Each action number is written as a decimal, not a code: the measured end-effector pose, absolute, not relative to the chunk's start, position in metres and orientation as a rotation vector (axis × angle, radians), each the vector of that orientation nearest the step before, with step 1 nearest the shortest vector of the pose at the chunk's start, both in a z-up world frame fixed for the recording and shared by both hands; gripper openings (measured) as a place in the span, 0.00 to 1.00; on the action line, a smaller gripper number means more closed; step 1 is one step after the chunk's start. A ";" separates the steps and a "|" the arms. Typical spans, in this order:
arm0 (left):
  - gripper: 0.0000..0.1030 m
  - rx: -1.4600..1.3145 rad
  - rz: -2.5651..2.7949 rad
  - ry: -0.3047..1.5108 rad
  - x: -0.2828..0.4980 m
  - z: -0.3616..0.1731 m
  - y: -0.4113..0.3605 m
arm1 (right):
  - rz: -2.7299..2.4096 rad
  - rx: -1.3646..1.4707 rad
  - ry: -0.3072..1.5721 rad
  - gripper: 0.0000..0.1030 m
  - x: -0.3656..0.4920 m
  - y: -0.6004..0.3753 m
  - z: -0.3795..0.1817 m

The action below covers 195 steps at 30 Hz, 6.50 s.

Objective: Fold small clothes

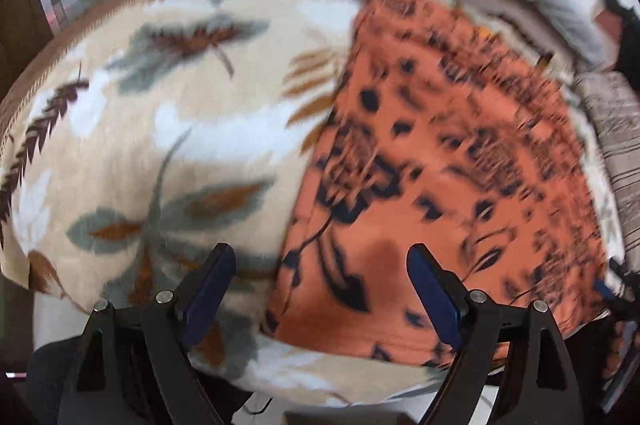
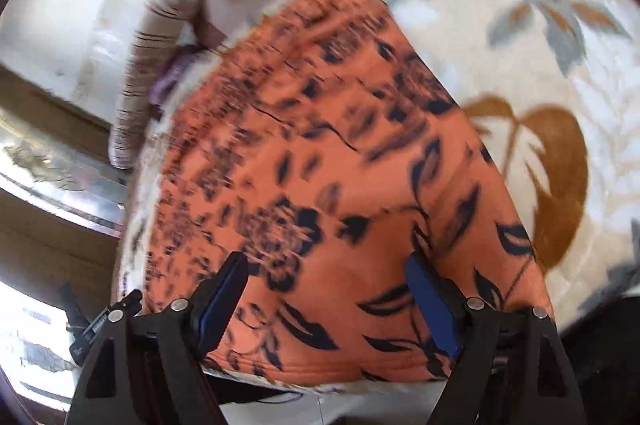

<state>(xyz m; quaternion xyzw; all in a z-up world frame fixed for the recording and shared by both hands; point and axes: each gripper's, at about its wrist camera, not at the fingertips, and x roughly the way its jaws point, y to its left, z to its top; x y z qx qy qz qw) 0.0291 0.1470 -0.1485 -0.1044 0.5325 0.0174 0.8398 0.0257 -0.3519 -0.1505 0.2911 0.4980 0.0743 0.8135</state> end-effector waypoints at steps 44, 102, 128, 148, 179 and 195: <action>0.69 -0.286 -0.090 1.136 0.013 -0.149 0.169 | 0.111 0.648 1.190 0.54 0.002 -0.419 -0.157; 0.06 -0.250 -0.153 1.136 0.025 -0.132 0.153 | 0.189 0.711 1.197 0.07 0.014 -0.430 -0.151; 0.07 -0.294 -0.156 1.124 0.019 -0.132 0.167 | 0.242 0.804 1.149 0.07 0.023 -0.434 -0.151; 0.11 -0.238 -0.208 0.812 0.254 -0.012 0.150 | 0.375 0.963 0.783 0.10 0.267 -0.476 -0.056; 0.70 -0.581 0.008 0.960 0.250 -0.127 0.118 | -0.015 1.133 0.863 0.82 0.240 -0.403 -0.150; 0.11 -0.500 -0.003 0.867 0.239 -0.038 0.120 | 0.045 0.891 0.817 0.08 0.262 -0.396 -0.064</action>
